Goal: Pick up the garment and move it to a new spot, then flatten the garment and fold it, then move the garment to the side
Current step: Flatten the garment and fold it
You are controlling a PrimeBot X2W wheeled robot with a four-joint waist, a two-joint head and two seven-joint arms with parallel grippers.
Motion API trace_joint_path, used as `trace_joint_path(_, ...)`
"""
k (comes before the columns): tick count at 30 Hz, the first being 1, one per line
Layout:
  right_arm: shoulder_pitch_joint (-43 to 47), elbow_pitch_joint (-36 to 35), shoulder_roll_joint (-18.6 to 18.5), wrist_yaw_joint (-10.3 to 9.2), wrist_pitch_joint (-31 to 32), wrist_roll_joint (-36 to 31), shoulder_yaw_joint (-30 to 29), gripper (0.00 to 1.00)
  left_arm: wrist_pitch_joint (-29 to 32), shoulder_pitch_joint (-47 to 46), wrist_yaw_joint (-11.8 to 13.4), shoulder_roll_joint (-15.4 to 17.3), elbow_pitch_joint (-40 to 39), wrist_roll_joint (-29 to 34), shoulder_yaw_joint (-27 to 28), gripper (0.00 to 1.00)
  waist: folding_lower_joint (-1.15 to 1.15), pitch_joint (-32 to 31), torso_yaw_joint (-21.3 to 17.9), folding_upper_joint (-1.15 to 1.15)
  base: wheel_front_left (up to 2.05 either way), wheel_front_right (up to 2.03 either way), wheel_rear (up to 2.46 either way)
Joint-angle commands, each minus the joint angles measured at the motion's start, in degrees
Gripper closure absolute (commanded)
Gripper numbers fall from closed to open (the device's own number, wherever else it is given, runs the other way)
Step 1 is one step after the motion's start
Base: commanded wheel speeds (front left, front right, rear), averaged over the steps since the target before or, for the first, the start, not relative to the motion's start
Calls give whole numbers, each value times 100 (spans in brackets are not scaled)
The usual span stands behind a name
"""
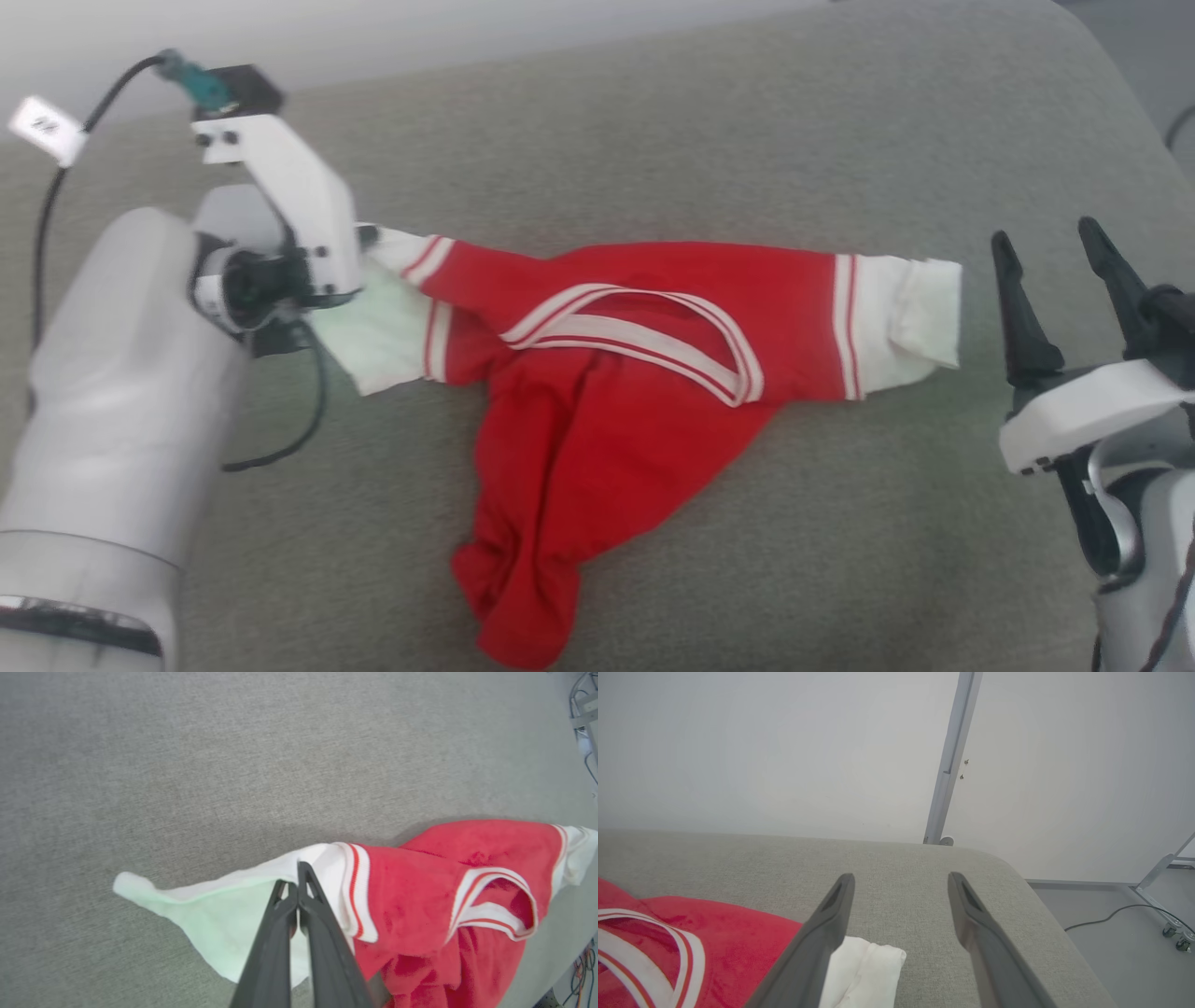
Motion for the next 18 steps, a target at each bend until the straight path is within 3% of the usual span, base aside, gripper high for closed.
trace_joint_path(1,67,-33,-23,-8,13,-21,-40,0,64,23,-43,-66,-97,-24,-36,100,0,-86,157,0,0,0,0)
trace_joint_path(7,186,-165,-69,-8,112,-48,-153,0,548,481,14,-220,-921,-218,-147,100,0,-219,529,0,0,0,0)
trace_joint_path(18,281,-409,-107,-8,283,-64,-213,0,1651,2136,697,-19,-3405,-435,-564,100,0,-255,1026,0,0,0,0)
